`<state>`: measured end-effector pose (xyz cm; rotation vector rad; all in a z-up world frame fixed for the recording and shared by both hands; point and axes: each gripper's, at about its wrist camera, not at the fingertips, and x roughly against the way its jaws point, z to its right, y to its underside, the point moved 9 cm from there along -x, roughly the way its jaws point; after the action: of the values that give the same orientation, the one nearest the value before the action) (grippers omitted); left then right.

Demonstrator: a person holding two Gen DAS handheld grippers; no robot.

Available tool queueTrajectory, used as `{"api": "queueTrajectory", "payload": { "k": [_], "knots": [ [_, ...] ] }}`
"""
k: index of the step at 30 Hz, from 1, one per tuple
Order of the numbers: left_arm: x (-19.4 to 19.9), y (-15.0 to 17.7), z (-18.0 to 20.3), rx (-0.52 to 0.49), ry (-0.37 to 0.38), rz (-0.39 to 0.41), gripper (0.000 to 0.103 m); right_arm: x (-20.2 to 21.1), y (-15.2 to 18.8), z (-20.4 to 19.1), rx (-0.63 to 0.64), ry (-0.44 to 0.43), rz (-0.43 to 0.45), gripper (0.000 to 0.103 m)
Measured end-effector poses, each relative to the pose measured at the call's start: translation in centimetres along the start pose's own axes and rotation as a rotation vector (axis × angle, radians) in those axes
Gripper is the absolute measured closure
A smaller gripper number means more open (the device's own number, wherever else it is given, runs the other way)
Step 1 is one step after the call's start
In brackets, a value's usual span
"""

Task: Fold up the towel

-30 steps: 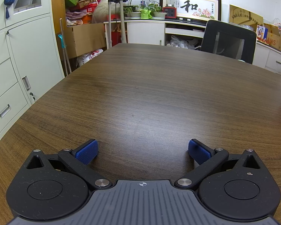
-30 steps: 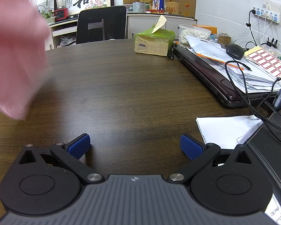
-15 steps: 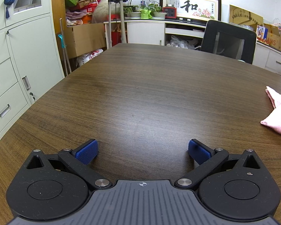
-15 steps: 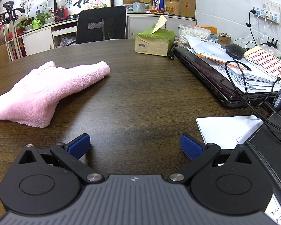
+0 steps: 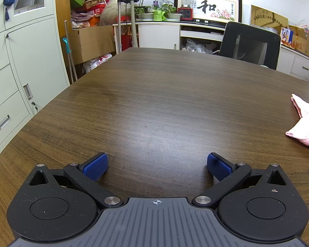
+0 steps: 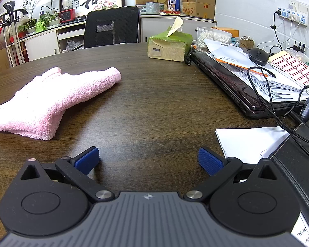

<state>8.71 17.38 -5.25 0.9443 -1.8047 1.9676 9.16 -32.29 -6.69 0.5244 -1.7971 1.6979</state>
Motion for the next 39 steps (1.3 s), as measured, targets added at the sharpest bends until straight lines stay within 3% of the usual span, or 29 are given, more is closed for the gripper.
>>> {"api": "queueTrajectory", "payload": {
  "k": [39],
  "knots": [
    [0.03, -0.02, -0.03, 0.000, 0.000, 0.000, 0.000, -0.23, -0.18, -0.33, -0.007, 0.006, -0.001, 0.000]
  ]
}}
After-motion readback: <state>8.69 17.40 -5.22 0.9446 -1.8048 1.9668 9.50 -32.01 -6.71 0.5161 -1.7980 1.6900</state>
